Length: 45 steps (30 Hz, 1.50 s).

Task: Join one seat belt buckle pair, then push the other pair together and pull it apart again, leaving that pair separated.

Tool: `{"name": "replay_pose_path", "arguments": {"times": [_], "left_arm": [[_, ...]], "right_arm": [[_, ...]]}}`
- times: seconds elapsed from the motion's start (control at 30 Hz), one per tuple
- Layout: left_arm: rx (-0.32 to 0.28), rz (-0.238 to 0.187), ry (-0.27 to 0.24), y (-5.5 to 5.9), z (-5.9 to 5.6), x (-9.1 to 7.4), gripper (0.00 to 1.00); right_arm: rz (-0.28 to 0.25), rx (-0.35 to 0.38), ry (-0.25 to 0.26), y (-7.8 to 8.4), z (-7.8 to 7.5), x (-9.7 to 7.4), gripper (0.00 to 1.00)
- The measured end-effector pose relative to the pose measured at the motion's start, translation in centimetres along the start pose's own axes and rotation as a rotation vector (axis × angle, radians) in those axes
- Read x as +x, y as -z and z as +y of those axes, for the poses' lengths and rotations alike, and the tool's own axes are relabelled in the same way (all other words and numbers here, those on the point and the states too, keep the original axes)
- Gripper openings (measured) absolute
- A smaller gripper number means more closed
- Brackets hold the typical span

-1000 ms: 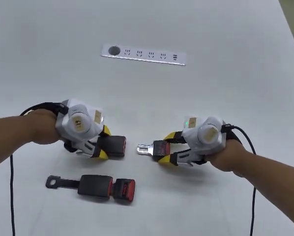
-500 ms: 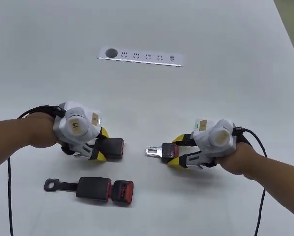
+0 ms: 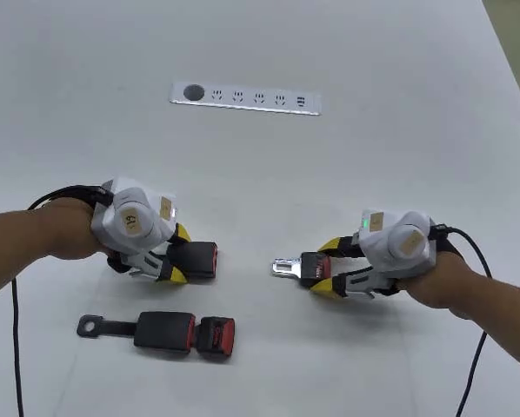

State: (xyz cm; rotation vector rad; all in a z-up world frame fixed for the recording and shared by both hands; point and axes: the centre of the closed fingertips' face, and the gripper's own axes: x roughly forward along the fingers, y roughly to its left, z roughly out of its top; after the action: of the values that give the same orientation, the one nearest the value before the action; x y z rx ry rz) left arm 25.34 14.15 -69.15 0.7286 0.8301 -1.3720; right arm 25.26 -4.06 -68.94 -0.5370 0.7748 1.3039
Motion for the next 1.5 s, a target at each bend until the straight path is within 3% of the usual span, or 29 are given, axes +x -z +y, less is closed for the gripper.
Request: {"name": "replay_pose_path", "arguments": {"times": [1.5], "left_arm": [[-0.016,0.008,0.001,0.0,0.0,0.0,0.34]], "right_arm": [[0.008,0.017,0.010,1.9,-0.8,-1.1,0.34]]}}
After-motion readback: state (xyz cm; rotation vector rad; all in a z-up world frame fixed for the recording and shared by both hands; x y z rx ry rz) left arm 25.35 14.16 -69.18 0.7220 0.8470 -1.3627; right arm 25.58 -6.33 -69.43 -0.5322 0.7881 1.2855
